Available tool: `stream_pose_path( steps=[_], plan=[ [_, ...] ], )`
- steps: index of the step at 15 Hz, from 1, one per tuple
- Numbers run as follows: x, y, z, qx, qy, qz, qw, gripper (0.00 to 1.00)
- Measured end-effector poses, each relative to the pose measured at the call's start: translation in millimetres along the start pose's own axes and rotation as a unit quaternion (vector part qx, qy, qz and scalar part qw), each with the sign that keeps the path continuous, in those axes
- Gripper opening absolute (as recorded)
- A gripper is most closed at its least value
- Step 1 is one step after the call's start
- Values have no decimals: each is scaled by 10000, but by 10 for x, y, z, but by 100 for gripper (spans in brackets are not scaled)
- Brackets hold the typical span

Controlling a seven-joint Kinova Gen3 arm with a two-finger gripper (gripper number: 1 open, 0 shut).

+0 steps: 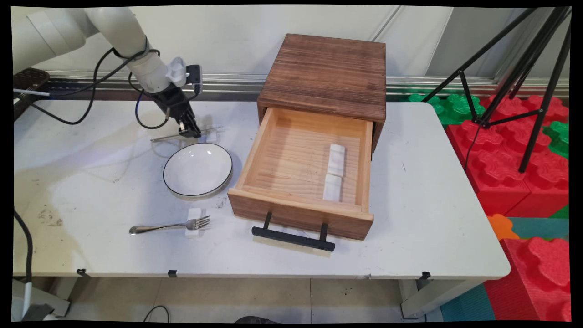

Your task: Pick up the knife from the left of the white plate, then place the picked object into the drawer

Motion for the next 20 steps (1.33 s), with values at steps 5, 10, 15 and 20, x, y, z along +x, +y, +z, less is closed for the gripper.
stream_pose_path(
  steps=[5,10,15,20],
  plan=[
    [-93,100,-149,47,1,-112,9999,0],
    [-169,172,-381,252,65,-305,9992,0],
    [-82,272,-762,609,199,-468,9968,0],
    [165,436,-1273,1044,354,-703,9914,0]
  ],
)
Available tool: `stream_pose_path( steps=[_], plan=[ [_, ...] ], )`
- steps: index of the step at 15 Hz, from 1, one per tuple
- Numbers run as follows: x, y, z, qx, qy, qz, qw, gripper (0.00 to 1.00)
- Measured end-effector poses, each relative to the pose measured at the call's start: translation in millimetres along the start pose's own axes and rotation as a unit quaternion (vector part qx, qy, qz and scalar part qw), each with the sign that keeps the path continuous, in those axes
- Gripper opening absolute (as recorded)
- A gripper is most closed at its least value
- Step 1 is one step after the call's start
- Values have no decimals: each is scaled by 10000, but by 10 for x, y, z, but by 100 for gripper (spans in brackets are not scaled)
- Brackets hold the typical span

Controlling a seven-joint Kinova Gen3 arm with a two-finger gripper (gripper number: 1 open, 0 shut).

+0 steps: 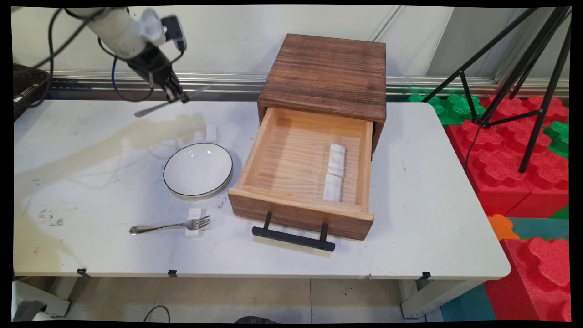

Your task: Place the picked object into the drawer

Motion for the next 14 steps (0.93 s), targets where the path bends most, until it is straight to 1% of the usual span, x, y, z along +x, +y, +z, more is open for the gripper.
stream_pose_path(
  steps=[2,3,4,6,9,12,13,14],
  plan=[
    [176,80,-258,175,144,-85,9997,0],
    [254,122,-359,228,210,-96,9995,0],
    [354,183,-473,270,301,-78,9992,0],
    [543,315,-659,259,500,39,9984,0],
    [863,549,-863,66,847,363,9957,0],
    [1140,788,-967,-195,1109,623,9917,0],
    [1194,839,-977,-255,1156,664,9907,0],
    [1288,925,-986,-358,1236,732,9890,0]
  ],
)
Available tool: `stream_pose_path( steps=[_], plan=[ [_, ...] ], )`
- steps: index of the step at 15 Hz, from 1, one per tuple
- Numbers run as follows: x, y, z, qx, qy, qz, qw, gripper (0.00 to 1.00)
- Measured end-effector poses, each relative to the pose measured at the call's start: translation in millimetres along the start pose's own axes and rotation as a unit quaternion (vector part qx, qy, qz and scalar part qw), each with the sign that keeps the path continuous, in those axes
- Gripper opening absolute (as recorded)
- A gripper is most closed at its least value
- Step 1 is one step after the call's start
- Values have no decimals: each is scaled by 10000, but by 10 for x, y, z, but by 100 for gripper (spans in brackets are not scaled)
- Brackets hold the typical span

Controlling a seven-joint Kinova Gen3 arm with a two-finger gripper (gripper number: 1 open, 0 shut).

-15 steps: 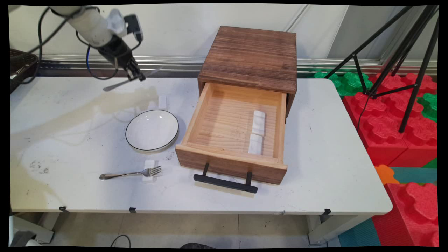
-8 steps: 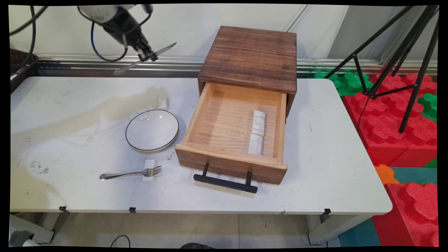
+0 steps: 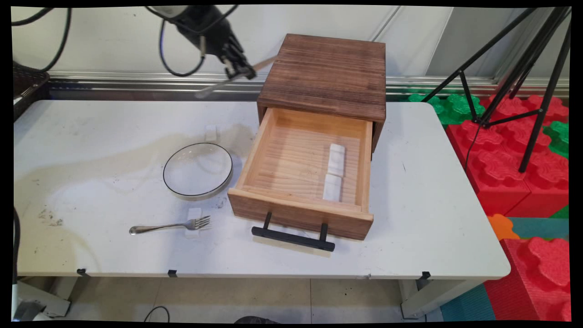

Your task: Place the picked object into the drawer

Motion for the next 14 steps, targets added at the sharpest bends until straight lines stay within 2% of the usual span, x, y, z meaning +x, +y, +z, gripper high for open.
stream_pose_path(
  steps=[7,14],
  plan=[
    [514,439,345,-668,452,343,9962,0],
    [635,513,854,-1036,645,668,9903,0]
  ],
)
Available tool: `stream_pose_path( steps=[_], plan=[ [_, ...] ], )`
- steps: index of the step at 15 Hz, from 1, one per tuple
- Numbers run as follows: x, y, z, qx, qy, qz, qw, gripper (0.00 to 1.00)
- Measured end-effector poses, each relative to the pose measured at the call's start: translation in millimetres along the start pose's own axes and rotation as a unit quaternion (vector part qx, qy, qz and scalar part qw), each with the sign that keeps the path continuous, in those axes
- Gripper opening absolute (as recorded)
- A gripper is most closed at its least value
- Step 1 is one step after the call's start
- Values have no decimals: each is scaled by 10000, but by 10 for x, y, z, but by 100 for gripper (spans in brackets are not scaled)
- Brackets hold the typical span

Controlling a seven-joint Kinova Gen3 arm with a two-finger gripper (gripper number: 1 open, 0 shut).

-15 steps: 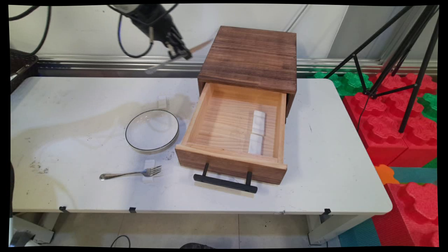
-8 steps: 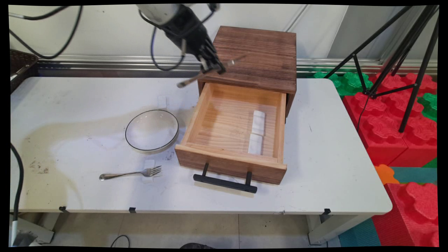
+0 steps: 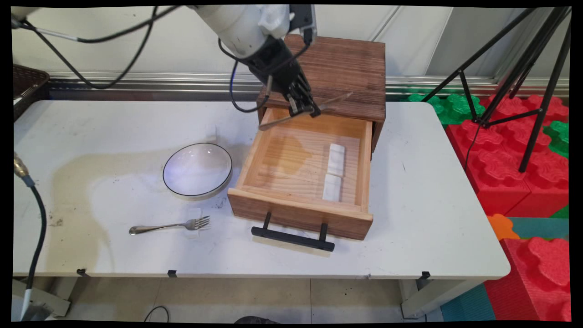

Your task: Place the picked object into the drawer

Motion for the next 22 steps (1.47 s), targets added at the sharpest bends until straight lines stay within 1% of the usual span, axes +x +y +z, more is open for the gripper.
stream_pose_path(
  steps=[1,2,7,12,16,22],
  plan=[
    [-51,-28,124,-89,14,76,9999,0],
    [-81,-45,186,-137,18,118,9998,0],
    [-219,-127,454,-310,59,285,9991,0],
    [-291,-158,682,-460,119,386,9981,0],
    [-352,-184,868,-544,81,454,9975,0],
    [-449,-251,1102,-588,-8,668,9960,0]
  ],
)
